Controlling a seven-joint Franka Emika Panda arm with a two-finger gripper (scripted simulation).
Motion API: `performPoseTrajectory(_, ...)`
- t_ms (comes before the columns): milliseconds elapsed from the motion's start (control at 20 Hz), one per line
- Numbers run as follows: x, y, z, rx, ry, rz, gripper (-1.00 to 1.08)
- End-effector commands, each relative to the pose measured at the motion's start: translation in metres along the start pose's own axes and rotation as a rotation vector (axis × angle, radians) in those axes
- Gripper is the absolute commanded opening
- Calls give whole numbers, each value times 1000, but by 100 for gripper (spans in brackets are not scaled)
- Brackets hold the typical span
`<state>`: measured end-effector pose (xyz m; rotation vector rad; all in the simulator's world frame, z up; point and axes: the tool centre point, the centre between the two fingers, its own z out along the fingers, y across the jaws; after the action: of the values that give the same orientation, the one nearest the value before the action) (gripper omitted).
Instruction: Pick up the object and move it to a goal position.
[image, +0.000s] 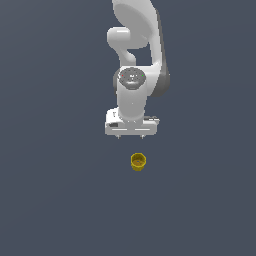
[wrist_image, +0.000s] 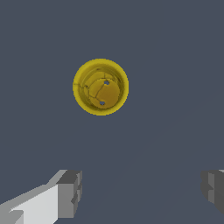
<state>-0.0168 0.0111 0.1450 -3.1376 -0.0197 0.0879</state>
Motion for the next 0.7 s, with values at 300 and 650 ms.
performPoseTrajectory(300,0,-24,-1,13,-9,-34,100)
performPoseTrajectory(650,0,-33,-2,19,-12,-47,100)
